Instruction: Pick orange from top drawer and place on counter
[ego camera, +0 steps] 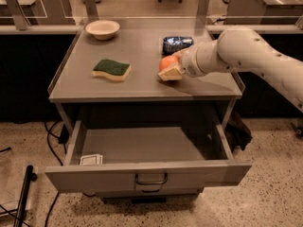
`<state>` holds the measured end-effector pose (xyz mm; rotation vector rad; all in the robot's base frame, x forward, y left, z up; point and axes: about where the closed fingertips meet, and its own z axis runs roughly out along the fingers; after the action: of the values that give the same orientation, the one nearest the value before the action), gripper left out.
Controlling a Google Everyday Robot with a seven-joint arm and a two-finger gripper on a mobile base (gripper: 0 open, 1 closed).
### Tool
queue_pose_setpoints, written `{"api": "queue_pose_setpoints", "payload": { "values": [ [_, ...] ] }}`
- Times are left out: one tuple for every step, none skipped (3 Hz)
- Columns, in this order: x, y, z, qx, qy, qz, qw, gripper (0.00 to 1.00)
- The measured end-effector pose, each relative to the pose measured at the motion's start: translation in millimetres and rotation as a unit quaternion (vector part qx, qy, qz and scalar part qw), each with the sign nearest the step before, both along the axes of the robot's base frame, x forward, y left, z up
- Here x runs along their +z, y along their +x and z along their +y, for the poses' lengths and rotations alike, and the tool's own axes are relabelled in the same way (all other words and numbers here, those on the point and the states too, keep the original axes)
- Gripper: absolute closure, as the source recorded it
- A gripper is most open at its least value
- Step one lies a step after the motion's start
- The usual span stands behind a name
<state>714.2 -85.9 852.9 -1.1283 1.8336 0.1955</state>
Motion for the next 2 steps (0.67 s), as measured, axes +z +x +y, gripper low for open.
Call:
{"api": "queue_pose_setpoints", "payload": {
  "values": [
    [0.0,0.0,0.0,0.000,0.000,0.000,1.0000,0.13],
    [-0.1,0.0,0.2,0.000,0.000,0.000,1.0000,0.00]
  ]
}}
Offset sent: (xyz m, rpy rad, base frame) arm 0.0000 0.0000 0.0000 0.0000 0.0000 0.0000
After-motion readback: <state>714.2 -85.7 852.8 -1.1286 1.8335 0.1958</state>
